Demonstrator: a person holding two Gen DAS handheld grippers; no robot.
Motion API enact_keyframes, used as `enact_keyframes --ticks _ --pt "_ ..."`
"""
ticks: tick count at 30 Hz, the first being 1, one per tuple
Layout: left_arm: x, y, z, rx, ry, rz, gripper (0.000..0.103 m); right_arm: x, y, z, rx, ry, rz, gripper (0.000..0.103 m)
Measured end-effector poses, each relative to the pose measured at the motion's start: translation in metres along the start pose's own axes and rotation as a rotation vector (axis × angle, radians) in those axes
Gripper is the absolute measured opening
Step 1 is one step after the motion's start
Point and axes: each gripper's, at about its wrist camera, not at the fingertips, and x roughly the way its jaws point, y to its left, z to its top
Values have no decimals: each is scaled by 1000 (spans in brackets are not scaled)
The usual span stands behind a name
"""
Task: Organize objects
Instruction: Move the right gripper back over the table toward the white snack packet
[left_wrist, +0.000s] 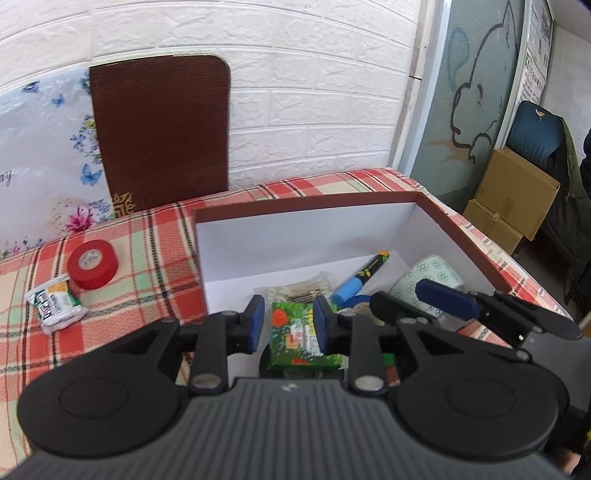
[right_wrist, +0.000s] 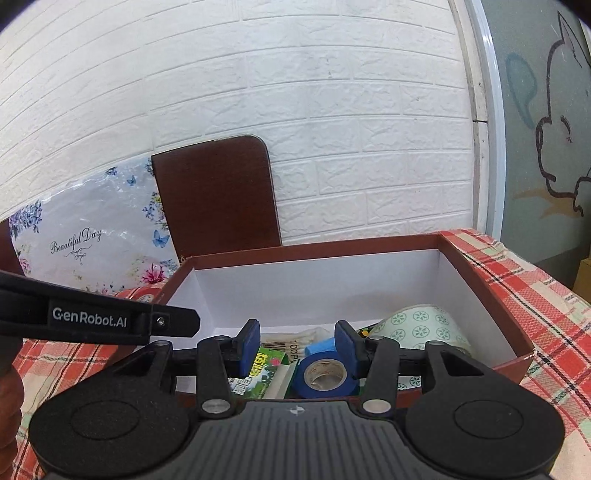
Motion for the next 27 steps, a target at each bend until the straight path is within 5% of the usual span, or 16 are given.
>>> enact_keyframes --ticks 27 --pt "-62 125 -63 -202 -29 175 37 -18 127 0 -226 7 126 50"
